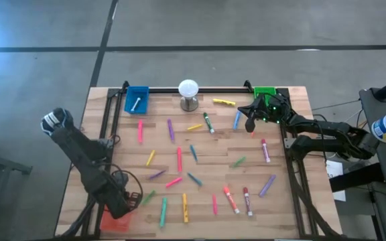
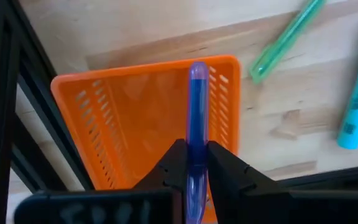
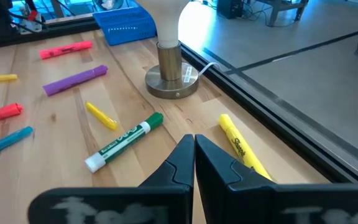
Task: Pick & Place Markers
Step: Put the top violet pen into the orange bin, then adjust the orange bin on the table
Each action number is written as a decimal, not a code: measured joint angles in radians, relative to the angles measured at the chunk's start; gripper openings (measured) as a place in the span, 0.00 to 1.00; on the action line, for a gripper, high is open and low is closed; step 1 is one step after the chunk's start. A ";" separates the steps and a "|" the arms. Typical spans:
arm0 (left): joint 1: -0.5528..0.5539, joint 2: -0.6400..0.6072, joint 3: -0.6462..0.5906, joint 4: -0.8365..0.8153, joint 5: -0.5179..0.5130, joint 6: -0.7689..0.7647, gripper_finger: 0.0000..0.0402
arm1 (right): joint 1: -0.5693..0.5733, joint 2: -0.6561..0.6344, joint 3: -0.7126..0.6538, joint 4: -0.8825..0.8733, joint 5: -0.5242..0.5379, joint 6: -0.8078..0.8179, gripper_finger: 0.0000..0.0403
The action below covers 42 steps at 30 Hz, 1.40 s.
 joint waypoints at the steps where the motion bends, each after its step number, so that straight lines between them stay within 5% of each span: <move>1: -0.003 0.003 -0.008 0.014 0.003 0.000 0.10 | 0.000 0.000 0.000 0.000 0.000 0.000 0.02; 9: -0.035 0.014 -0.054 0.094 0.084 -0.019 0.10 | 0.000 0.000 0.000 0.000 0.000 0.000 0.02; 42: -0.094 0.158 -0.055 0.138 0.113 -0.064 0.18 | 0.000 0.000 -0.007 0.005 0.000 0.001 0.02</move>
